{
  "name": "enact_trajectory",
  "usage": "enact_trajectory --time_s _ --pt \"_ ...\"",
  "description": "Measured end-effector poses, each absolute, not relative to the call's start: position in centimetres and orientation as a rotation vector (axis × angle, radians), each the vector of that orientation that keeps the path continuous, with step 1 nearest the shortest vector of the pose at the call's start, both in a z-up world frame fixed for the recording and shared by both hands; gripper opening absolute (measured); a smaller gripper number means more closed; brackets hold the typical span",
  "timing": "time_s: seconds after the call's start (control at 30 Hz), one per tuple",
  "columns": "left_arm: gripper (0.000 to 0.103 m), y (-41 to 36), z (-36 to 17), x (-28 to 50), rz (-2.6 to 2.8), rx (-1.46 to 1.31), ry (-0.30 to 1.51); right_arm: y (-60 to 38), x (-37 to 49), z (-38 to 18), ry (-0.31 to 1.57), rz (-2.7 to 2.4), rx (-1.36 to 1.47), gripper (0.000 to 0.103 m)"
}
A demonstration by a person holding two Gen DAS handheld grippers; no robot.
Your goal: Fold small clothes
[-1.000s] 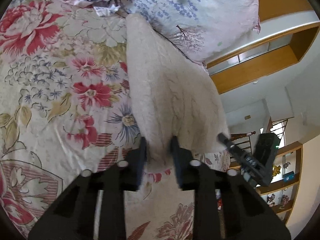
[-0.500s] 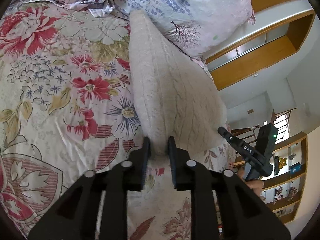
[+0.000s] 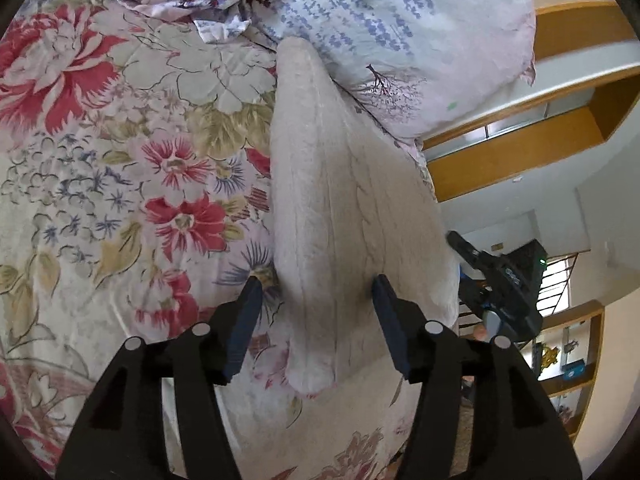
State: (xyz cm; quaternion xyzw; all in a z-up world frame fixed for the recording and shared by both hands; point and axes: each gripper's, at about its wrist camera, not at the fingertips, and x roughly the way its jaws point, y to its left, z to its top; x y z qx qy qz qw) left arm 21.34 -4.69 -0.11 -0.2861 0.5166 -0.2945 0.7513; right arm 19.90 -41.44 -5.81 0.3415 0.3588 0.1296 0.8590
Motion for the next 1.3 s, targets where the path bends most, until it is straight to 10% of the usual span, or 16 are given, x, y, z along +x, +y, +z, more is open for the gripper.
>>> enact_trajectory --time_s 0.1,0.27,0.5,0.97,1.3 --pt "0.057 -5.1 0.3 21.8 -0.636 -0.603 1.11 -40.4 21.0 -5.3 0.742 0.274 0.66 0.011" --pt "0.058 -5.7 0.8 22.2 -0.638 -0.585 1.095 -38.5 18.7 -1.5 0.536 0.183 0.401 0.01" --pt "0.058 -6.4 0.4 22.3 -0.656 -0.578 1.105 -39.4 21.7 -6.2 0.743 0.044 0.386 0.01" --pt "0.062 -6.8 0.6 22.0 -0.649 -0.521 1.093 -36.4 16.1 -2.9 0.61 0.198 0.273 0.048" --pt "0.067 -8.1 1.2 21.8 -0.607 -0.387 1.057 -34.6 17.3 -6.2 0.692 0.142 0.143 0.05"
